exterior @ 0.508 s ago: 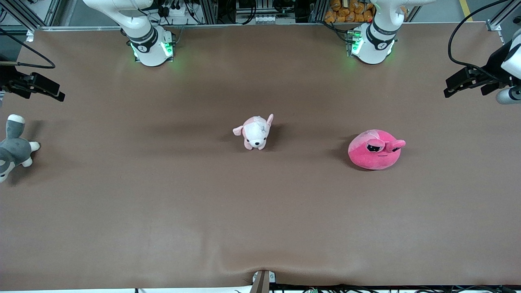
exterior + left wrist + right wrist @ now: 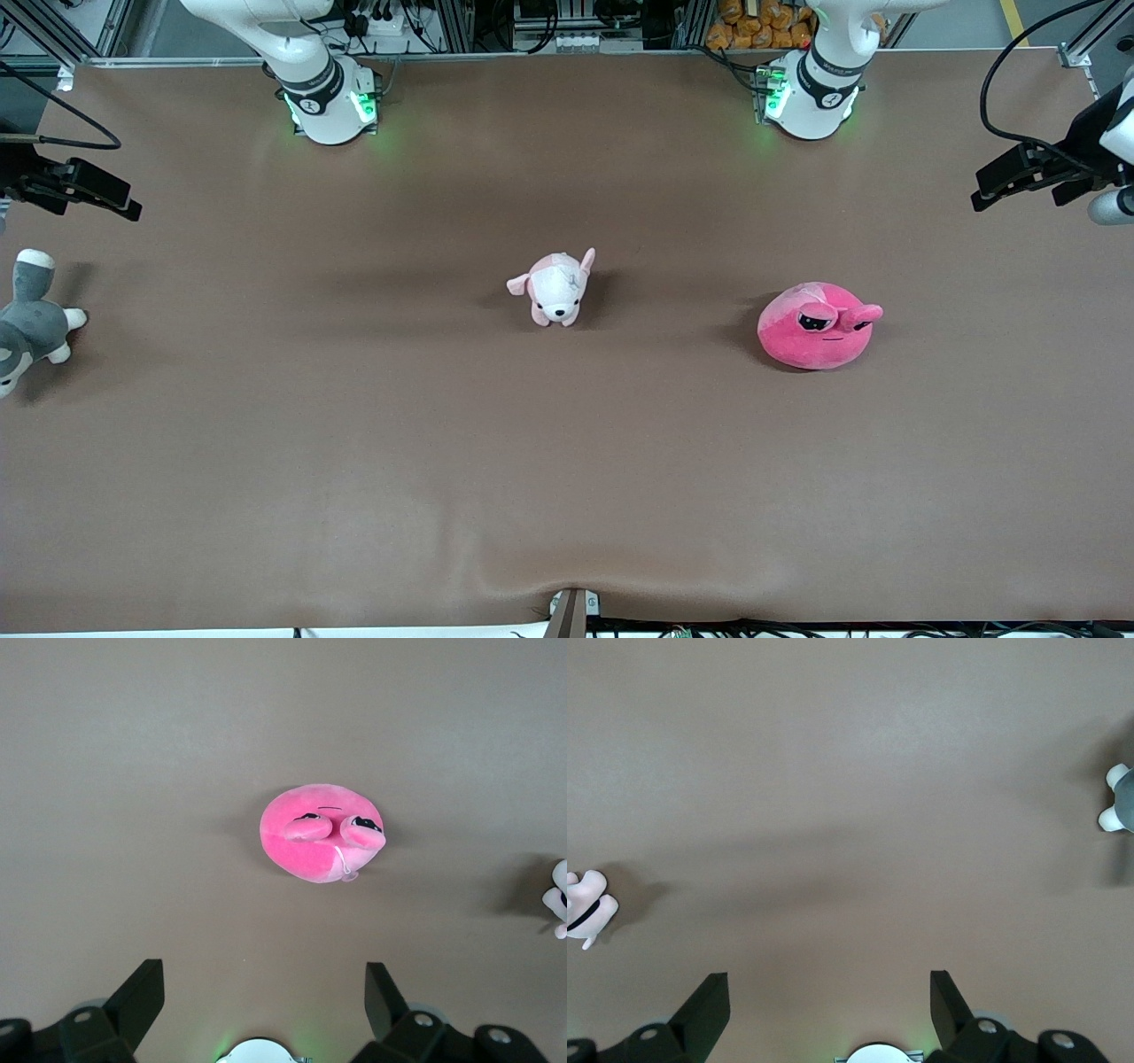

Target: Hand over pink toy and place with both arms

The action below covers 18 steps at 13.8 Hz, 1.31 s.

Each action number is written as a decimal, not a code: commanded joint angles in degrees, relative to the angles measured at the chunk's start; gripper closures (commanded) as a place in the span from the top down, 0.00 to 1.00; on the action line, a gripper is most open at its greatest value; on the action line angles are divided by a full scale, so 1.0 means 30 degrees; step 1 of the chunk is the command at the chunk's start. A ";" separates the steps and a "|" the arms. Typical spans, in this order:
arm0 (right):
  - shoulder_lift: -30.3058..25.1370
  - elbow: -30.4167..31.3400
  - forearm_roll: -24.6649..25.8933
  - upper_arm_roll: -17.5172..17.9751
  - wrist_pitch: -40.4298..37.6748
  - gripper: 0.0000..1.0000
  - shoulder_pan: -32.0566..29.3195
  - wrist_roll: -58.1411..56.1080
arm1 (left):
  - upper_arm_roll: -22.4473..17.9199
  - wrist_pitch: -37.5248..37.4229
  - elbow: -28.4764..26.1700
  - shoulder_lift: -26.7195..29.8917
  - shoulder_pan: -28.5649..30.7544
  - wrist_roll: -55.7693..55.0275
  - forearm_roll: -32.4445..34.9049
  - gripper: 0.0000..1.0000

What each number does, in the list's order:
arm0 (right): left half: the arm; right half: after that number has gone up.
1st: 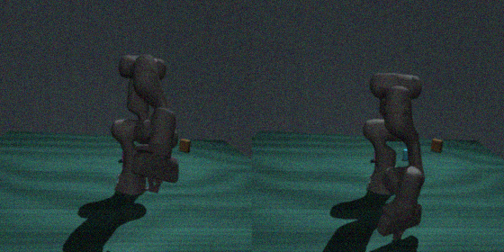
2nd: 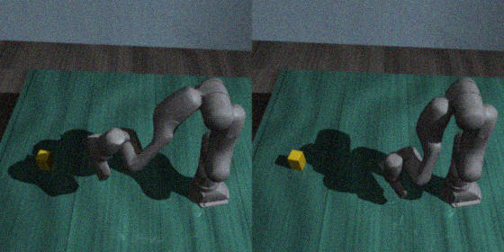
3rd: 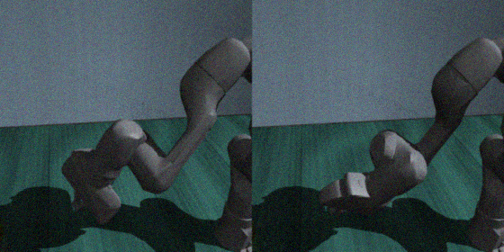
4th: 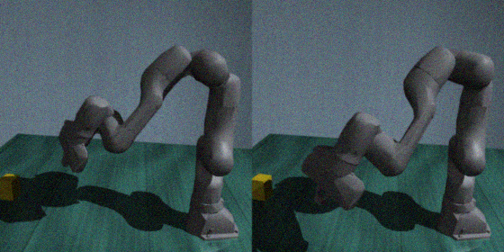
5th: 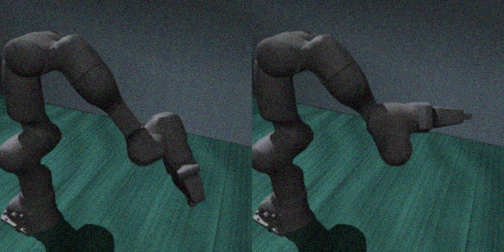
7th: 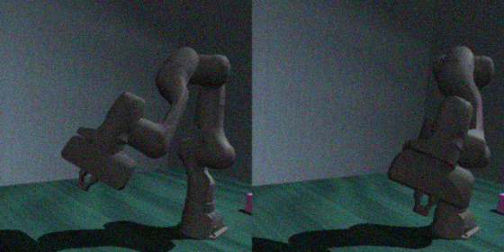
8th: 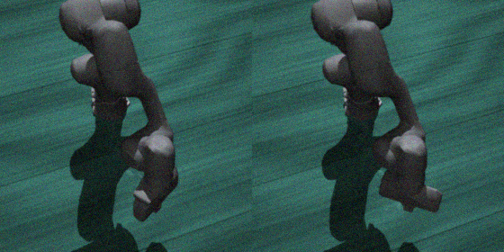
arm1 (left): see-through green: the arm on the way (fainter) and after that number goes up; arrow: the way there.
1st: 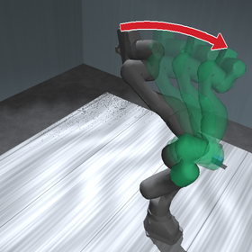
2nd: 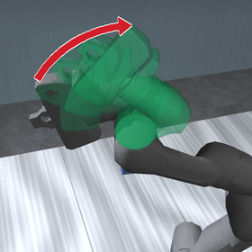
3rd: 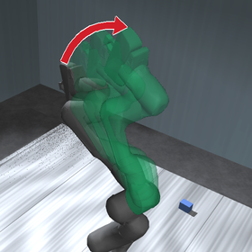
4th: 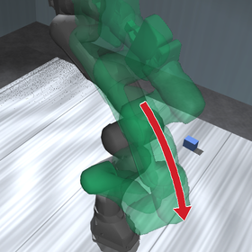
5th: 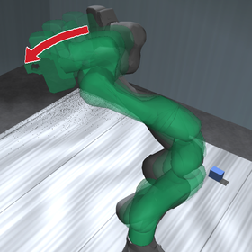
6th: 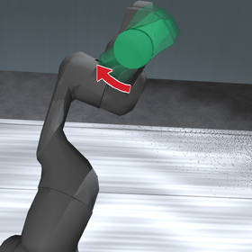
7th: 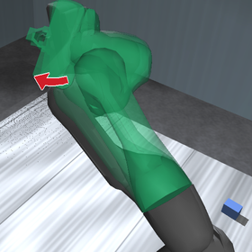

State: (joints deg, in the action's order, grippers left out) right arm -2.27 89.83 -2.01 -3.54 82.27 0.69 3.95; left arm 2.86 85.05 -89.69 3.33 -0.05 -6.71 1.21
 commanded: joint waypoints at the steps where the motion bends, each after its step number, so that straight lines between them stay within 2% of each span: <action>1: -0.0267 0.0231 0.0318 0.0008 0.0027 1.00 0.0064 -0.0174 | 0.0043 -0.1039 0.0600 -0.0347 -0.0043 0.0274 0.0007 1.00; 12: -0.0384 0.0231 0.0347 -0.0080 -0.0119 1.00 -0.0053 -0.0320 | 0.0101 -0.1132 0.0044 -0.0289 -0.0101 -0.0193 -0.0169 1.00; 18: -0.0414 0.0173 0.0347 -0.0080 -0.0207 1.00 -0.0053 -0.0320 | 0.0511 -0.1132 -0.0395 -0.0201 -0.0043 -0.2241 -0.0257 1.00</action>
State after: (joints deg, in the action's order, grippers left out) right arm -2.34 89.83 -1.86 -3.90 82.00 0.64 3.85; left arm 3.82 82.29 -90.68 2.64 -0.20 -11.03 1.20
